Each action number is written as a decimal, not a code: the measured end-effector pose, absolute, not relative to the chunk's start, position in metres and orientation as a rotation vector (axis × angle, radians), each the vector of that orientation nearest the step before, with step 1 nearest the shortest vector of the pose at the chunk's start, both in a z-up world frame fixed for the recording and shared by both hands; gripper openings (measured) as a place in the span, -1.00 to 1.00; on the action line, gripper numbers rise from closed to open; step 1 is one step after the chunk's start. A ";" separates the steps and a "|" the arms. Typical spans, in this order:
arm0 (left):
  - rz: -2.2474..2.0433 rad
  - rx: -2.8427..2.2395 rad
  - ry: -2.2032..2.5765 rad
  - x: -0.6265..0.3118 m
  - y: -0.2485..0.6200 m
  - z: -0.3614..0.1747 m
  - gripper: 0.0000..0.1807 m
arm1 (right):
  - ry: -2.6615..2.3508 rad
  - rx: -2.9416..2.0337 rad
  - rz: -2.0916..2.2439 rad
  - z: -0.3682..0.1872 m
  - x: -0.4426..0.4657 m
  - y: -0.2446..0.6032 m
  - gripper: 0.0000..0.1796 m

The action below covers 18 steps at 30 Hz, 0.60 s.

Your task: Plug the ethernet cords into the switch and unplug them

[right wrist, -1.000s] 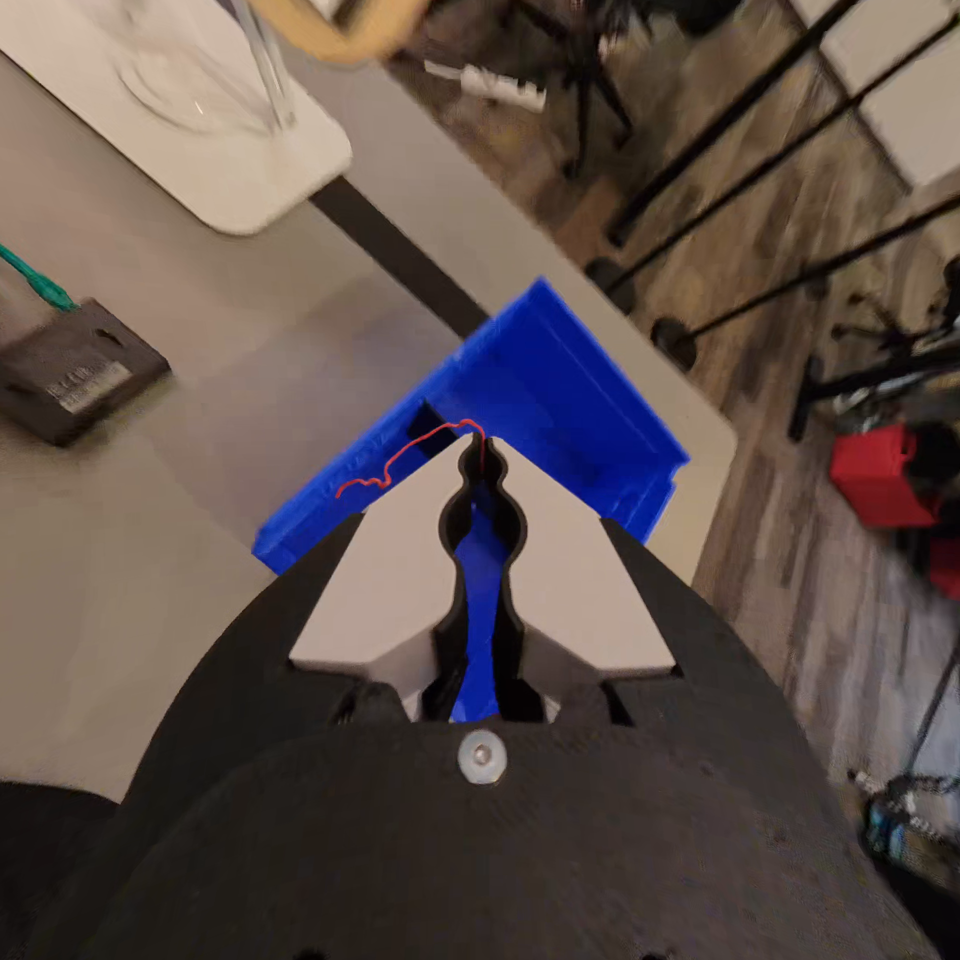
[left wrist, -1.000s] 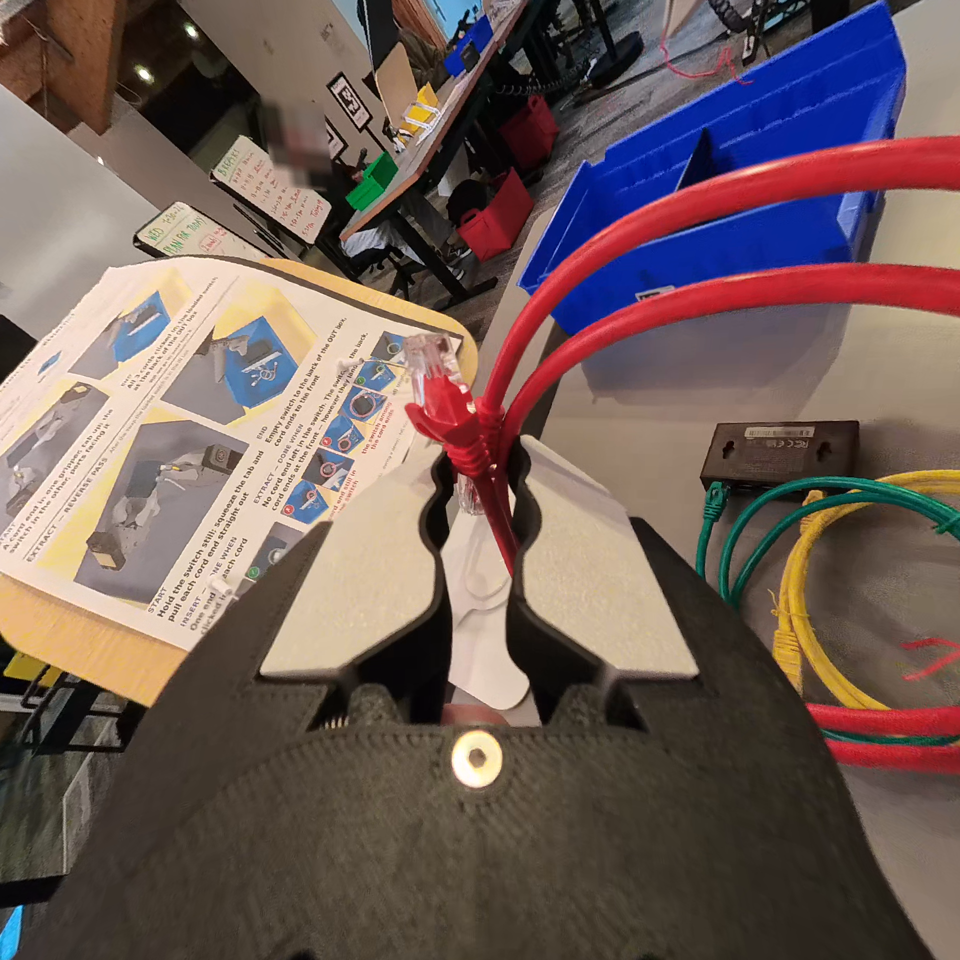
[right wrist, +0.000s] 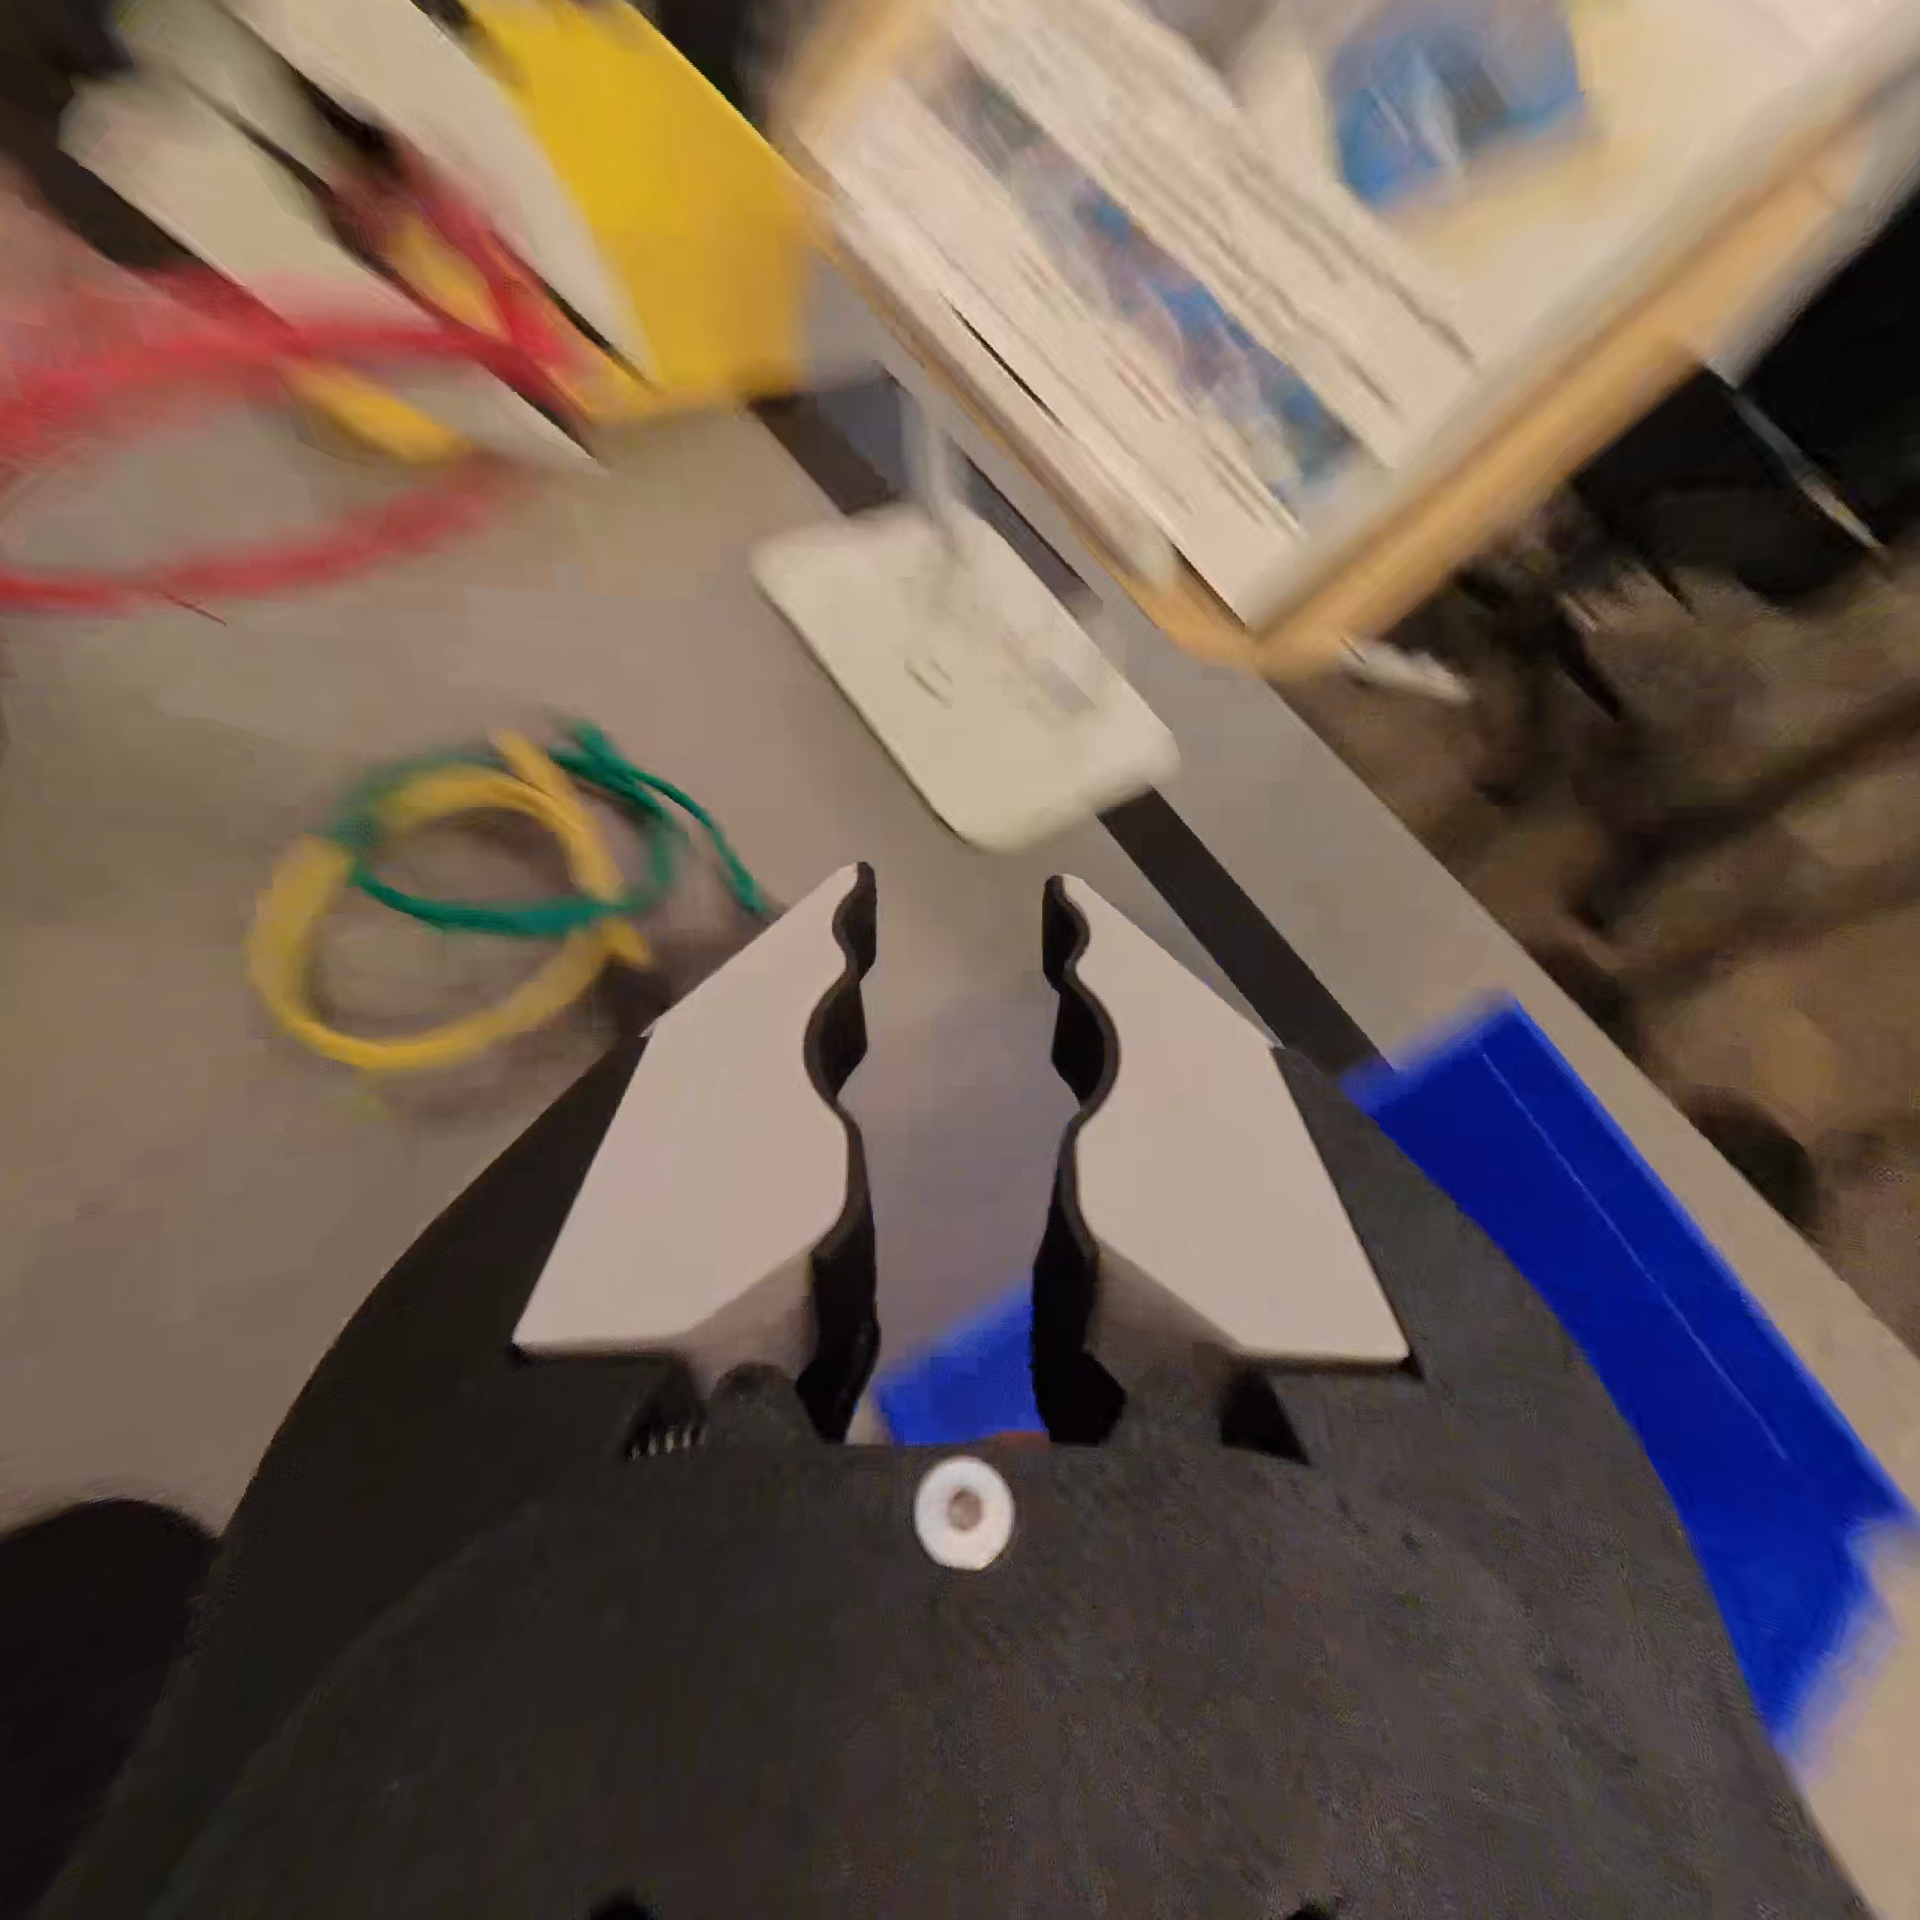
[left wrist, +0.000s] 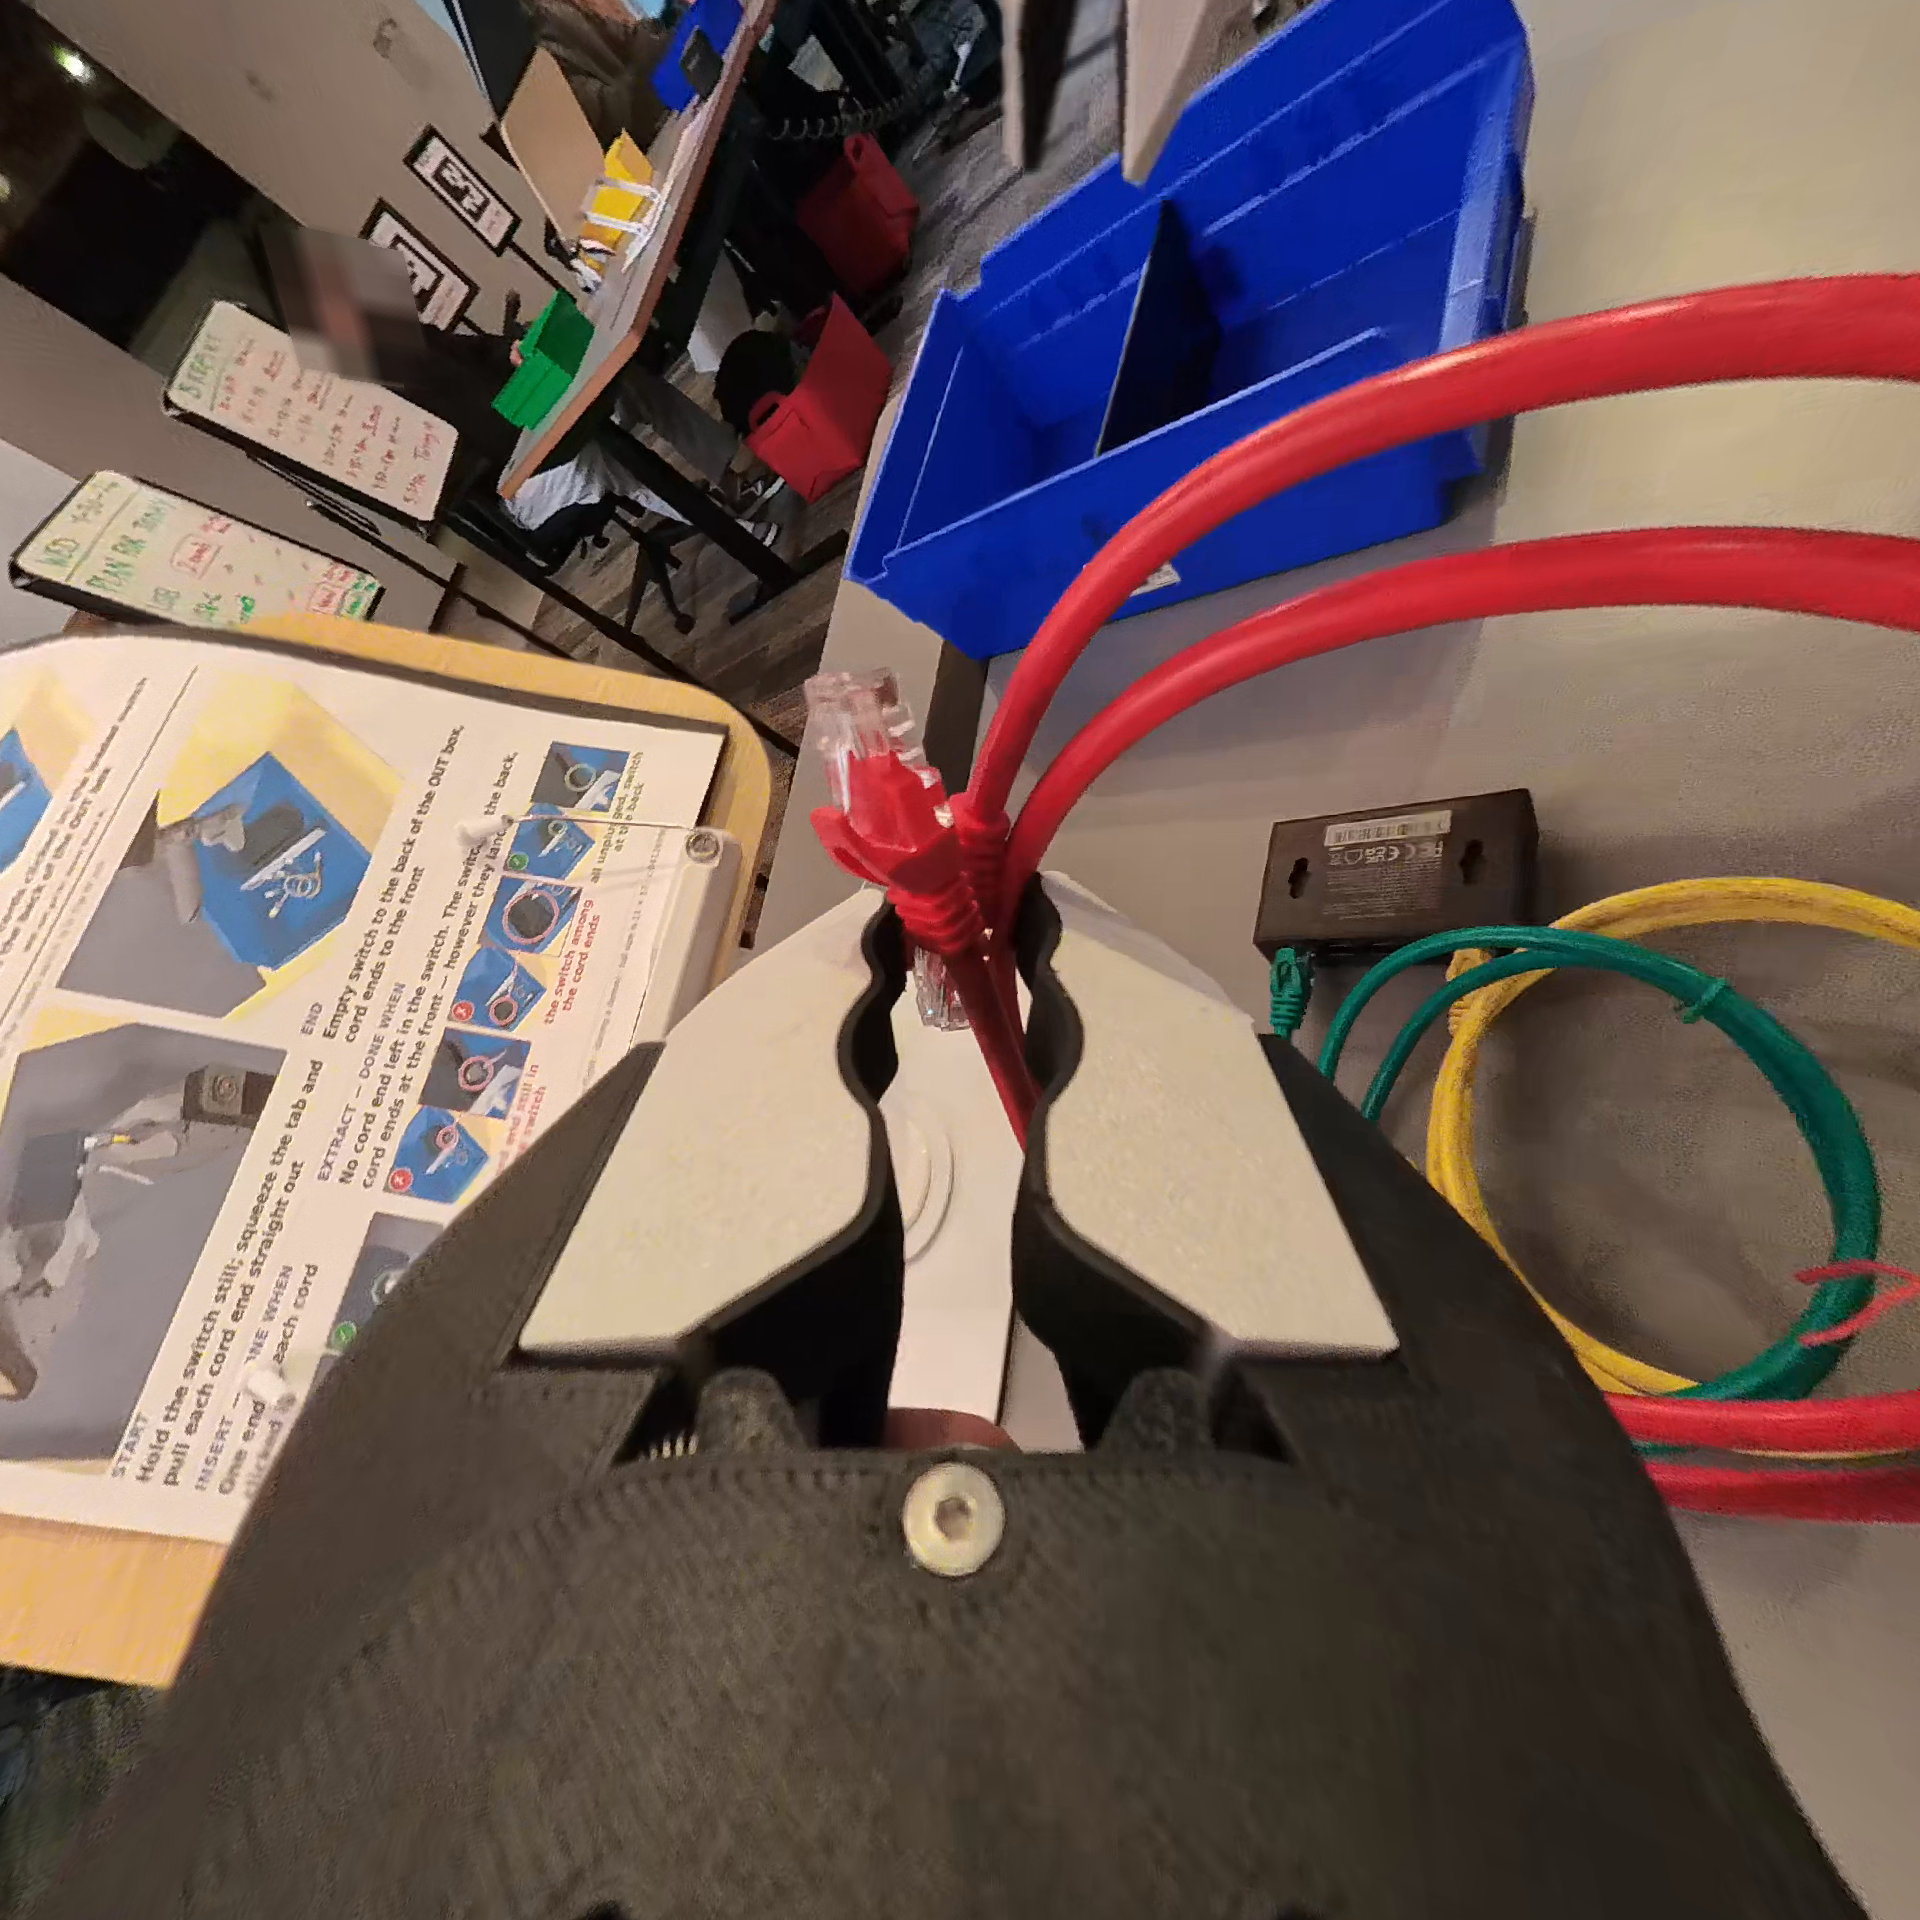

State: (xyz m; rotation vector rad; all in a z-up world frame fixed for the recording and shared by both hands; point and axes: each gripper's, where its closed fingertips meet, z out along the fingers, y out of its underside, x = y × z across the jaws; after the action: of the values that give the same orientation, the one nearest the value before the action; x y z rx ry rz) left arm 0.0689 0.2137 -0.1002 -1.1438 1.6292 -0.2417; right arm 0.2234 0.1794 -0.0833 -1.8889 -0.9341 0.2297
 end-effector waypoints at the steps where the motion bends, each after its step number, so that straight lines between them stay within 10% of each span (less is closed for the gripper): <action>1: -0.228 -1.137 1.639 0.071 0.212 -0.101 -0.77 | -0.997 -1.820 0.338 -0.070 0.190 0.172 -0.63; 18: -0.058 -1.081 1.727 0.094 0.198 -0.113 -0.77 | -1.277 -1.807 0.474 -0.088 0.072 0.175 -0.88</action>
State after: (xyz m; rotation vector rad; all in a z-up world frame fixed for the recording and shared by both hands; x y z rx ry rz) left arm 0.0935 0.1984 -0.1128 -1.0811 1.7268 -0.0579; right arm 0.0724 0.1752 -0.0880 -1.8066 -1.2771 0.4737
